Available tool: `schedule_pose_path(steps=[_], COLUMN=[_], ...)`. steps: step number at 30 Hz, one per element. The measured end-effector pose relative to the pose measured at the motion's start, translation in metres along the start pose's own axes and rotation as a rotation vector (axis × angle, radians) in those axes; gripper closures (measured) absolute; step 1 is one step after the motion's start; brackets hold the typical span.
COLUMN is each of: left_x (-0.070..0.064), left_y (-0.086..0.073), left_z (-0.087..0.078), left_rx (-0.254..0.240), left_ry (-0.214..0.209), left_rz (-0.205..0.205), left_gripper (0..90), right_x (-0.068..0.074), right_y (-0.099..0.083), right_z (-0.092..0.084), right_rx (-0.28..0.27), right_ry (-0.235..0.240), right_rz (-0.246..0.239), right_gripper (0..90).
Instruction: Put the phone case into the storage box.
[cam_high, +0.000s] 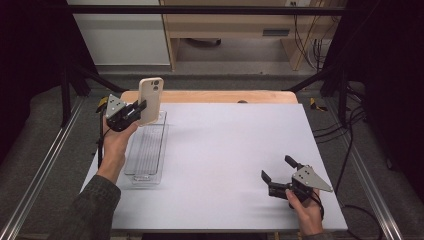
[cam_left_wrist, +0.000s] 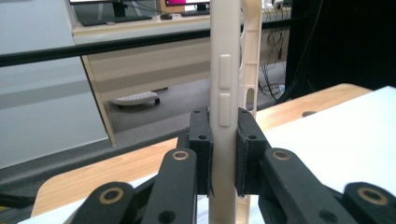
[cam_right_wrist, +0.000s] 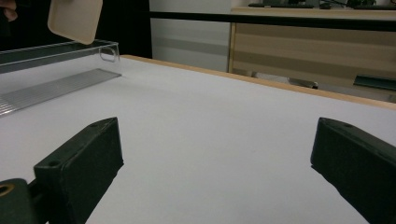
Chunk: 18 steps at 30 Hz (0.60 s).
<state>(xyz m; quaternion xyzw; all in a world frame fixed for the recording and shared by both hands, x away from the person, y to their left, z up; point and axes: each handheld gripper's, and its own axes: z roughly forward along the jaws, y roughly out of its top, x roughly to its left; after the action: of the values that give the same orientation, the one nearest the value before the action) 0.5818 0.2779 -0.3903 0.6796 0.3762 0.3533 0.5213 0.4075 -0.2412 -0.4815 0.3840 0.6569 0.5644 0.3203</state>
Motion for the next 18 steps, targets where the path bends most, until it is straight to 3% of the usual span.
schedule_pose_path(steps=[18], left_x=[0.014], left_y=[-0.017], left_z=[0.011], left_rx=[0.029], left_ry=[-0.034], left_rz=[0.000], left_gripper=[79.2], right_x=[0.001], right_y=[-0.001], right_z=[0.002], right_rx=[0.012], right_ry=[-0.001], right_rz=[-0.002], right_gripper=[2.3])
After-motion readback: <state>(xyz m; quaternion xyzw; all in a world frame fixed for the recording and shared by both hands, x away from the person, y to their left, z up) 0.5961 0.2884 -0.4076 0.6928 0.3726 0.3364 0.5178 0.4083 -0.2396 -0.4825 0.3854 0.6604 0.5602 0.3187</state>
